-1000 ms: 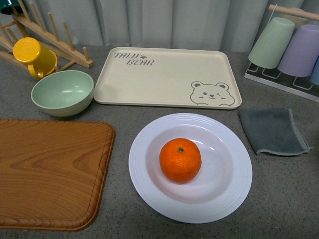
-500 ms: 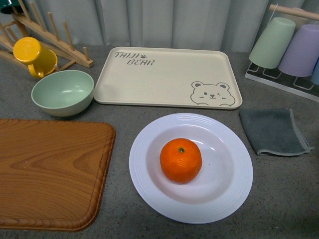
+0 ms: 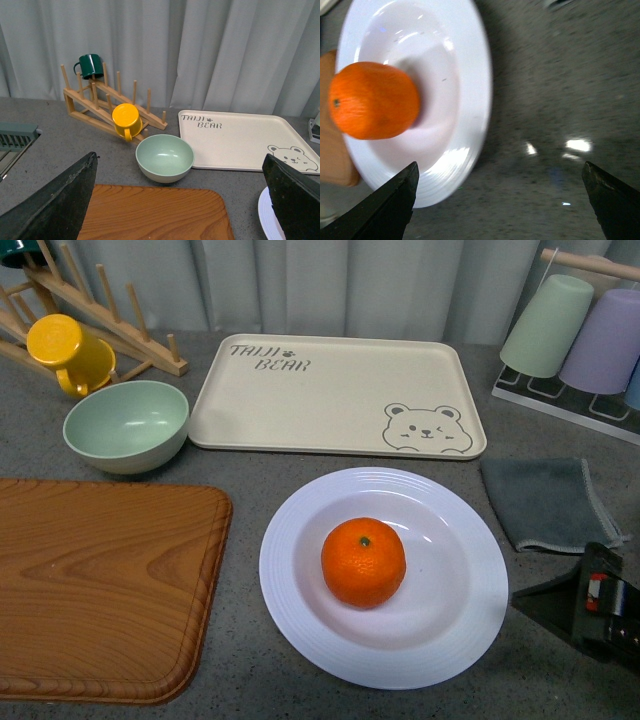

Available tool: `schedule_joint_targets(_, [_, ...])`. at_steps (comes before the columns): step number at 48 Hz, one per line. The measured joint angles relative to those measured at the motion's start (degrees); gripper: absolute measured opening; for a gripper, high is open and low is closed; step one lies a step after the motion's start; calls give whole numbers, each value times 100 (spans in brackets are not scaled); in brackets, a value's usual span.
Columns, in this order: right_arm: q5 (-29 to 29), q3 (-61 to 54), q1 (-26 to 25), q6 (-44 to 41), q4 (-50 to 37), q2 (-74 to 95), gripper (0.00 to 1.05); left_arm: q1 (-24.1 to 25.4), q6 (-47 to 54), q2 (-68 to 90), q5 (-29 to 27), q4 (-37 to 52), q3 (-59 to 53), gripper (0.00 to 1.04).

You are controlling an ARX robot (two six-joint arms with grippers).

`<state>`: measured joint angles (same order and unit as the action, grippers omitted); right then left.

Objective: Place orange and plate with both arms

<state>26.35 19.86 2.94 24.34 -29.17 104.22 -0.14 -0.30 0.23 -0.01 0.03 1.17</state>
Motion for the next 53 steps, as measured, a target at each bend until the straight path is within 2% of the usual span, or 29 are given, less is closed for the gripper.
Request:
schedule_joint_targets(2, [356,101,28,229,-83,192,96,0,0,0,0,0,0,98])
schedule_joint_targets(8, [774,348,85,782,-361,581,96,0,0,0,2,0,0,98])
schedule_joint_targets(13, [721,654,114,1069,-400,957,96,0,0,0,2,0,0,98])
schedule_joint_targets(27, [721,885,186,1154,-505,1475,96,0,0,0,2,0,0,98])
schedule_joint_targets(50, [1036,1504,264,1373,-767,2063,96,0,0,0,2,0,0,98])
schedule_joint_targets(53, [1023,1550,284,1384,-754,2098,91,0,0,0,0,0,0,98])
